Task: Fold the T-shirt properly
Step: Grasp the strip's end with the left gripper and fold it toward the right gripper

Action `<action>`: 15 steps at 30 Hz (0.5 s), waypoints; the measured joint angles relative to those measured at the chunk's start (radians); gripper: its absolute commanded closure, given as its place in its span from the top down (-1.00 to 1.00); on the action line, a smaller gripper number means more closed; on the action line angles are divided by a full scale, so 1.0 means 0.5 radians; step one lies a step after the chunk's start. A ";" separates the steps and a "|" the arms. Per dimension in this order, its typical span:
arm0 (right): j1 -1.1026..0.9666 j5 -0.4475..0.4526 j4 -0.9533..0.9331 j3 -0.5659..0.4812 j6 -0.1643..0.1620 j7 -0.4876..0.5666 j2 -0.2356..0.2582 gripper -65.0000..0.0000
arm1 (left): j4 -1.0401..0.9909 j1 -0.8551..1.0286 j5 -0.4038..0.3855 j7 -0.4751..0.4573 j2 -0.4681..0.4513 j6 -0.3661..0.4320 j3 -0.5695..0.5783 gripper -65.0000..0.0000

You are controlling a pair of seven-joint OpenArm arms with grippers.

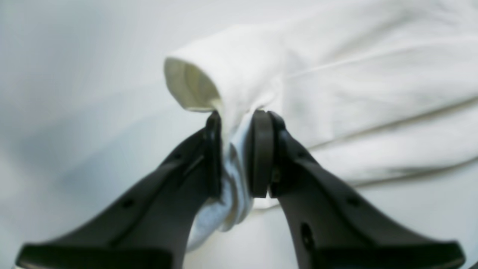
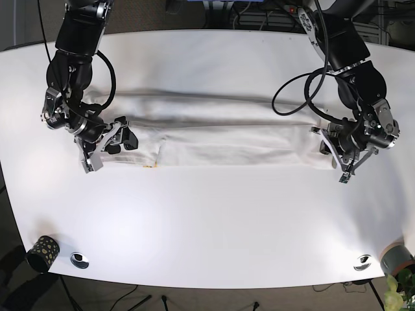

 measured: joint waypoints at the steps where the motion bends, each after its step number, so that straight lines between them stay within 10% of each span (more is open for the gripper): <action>1: 0.000 -0.002 -0.001 0.001 0.000 0.000 0.002 0.02 | 0.032 -0.002 0.000 0.011 0.024 0.000 0.014 -0.70; 15: 0.007 -0.017 -0.131 0.212 -0.091 0.014 0.179 -0.10 | 0.253 -0.039 -0.001 0.063 0.084 0.001 0.128 -0.70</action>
